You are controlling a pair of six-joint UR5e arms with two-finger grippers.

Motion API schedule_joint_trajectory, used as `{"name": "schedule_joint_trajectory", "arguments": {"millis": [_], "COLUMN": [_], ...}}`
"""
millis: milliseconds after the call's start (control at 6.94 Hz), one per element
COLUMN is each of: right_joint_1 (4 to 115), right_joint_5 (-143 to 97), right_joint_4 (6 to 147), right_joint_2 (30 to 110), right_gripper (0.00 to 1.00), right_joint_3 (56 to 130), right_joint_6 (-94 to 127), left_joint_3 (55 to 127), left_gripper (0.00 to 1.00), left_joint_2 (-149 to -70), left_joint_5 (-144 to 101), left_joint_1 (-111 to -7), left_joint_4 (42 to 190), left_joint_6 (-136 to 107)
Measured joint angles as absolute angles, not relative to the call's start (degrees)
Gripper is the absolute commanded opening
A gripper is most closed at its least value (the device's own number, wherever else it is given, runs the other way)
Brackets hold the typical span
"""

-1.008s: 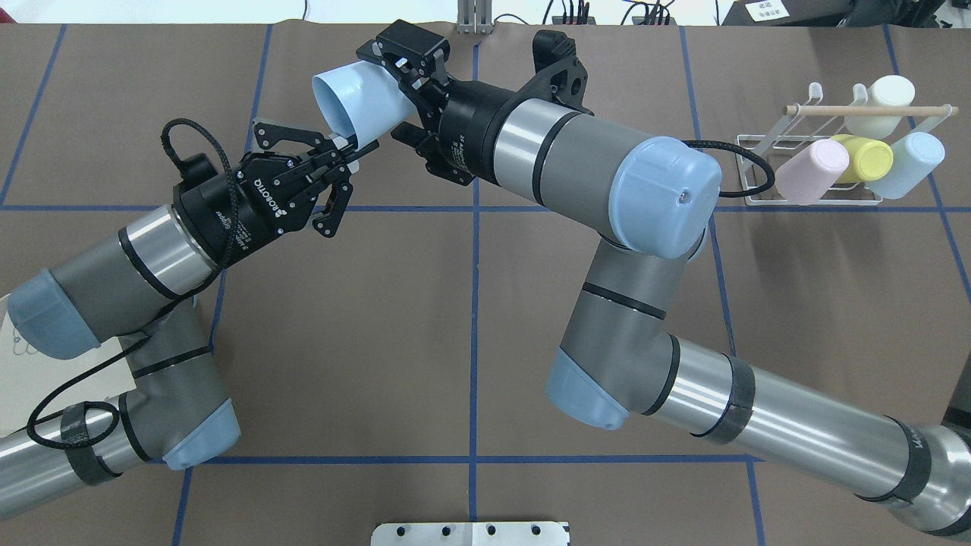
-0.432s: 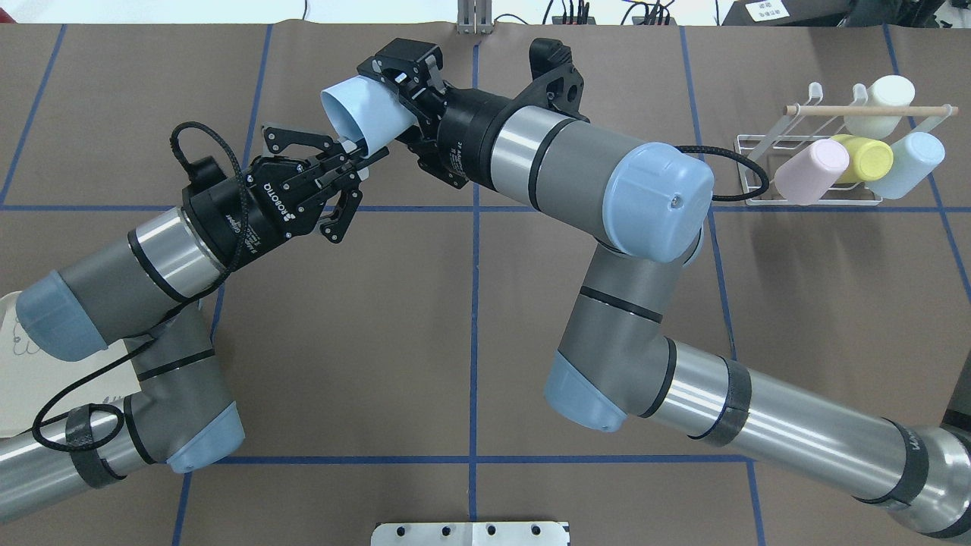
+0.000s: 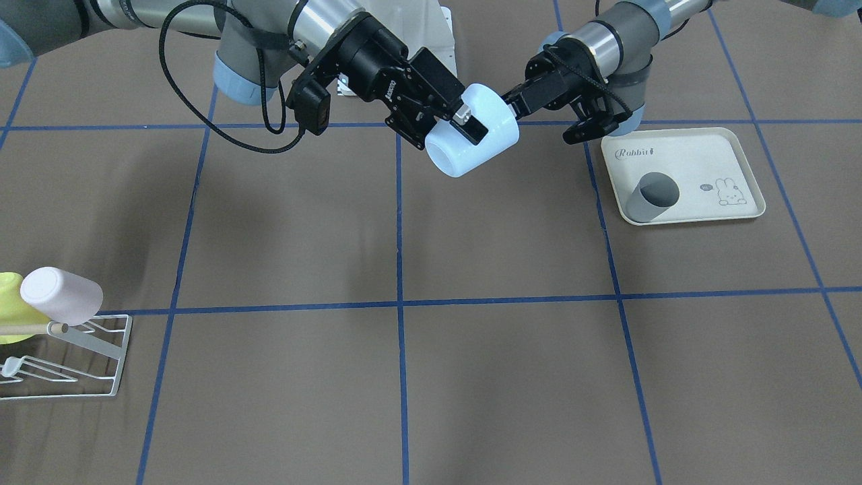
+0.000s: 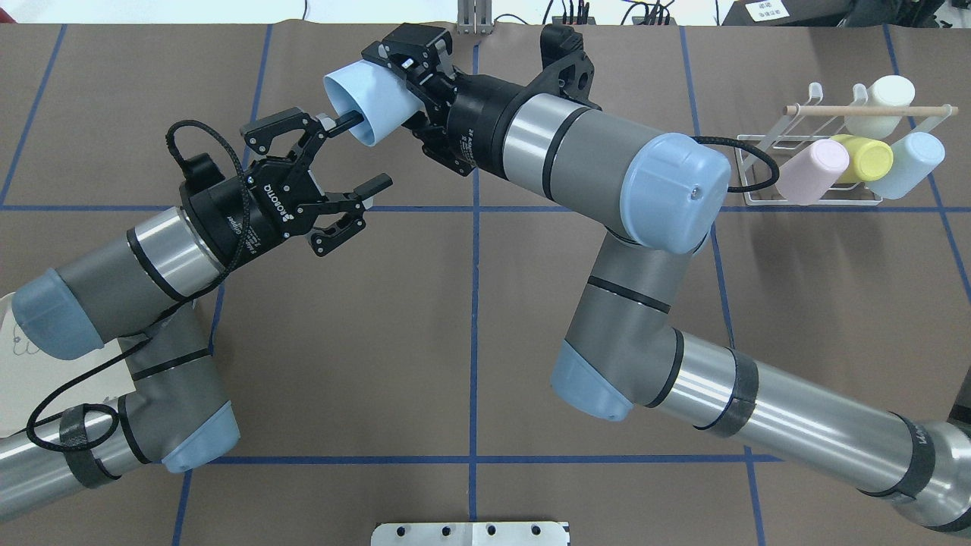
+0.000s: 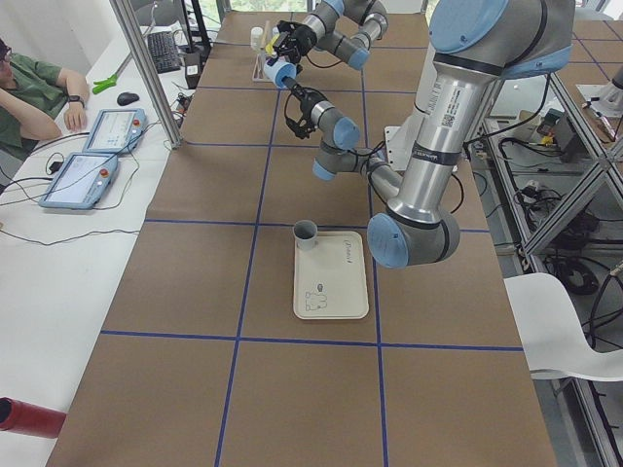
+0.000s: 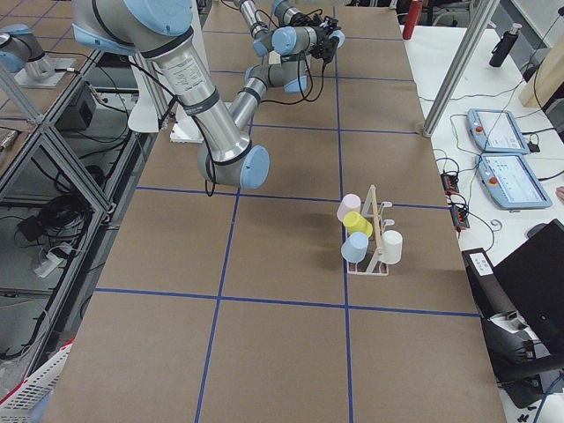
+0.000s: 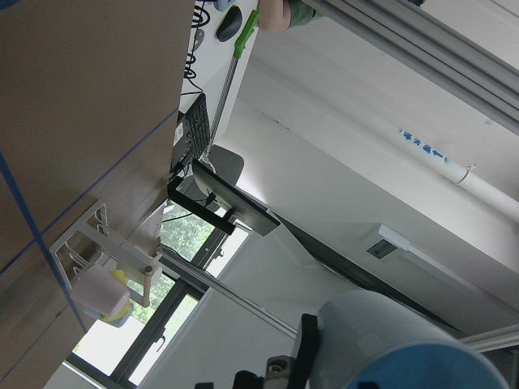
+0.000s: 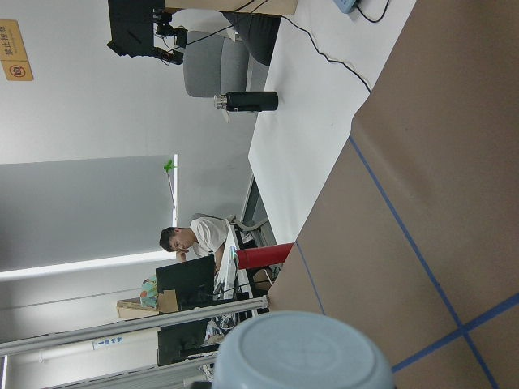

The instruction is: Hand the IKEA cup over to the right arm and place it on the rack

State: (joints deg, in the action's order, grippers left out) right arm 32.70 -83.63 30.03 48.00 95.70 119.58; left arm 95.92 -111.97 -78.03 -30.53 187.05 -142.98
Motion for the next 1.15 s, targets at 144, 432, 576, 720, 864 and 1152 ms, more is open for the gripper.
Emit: {"name": "schedule_joint_trajectory", "arguments": {"millis": [144,432,576,720,864,1152], "right_joint_1": [33.99,36.95,38.83,41.08,43.11,45.22], "right_joint_5": [-83.68,-83.56,-83.35,-83.15,-82.53,-77.13], "right_joint_4": [29.48,29.4,29.81,30.79,32.66,39.31], "right_joint_2": [48.69,51.76,53.67,55.71,57.73,59.99], "right_gripper": [0.0,0.0,0.0,0.0,0.0,0.0], "right_joint_3": [95.74,95.74,95.63,95.7,95.93,96.05], "right_joint_6": [119.48,115.99,111.44,106.4,100.76,89.03], "left_joint_3": [95.98,96.05,96.06,96.33,97.68,105.67], "left_gripper": [1.0,1.0,1.0,1.0,1.0,1.0], "left_joint_2": [-111.89,-111.83,-111.83,-111.56,-110.63,-107.34], "left_joint_5": [-78.09,-78.15,-78.49,-79.21,-79.75,-80.84], "left_joint_1": [-30.56,-30.68,-31.01,-31.6,-31.99,-32.22], "left_joint_4": [187.17,187.12,186.6,184.81,180.82,166.01], "left_joint_6": [-142.9,-142.88,-141.91,-137.5,-130.4,-117.43]}}
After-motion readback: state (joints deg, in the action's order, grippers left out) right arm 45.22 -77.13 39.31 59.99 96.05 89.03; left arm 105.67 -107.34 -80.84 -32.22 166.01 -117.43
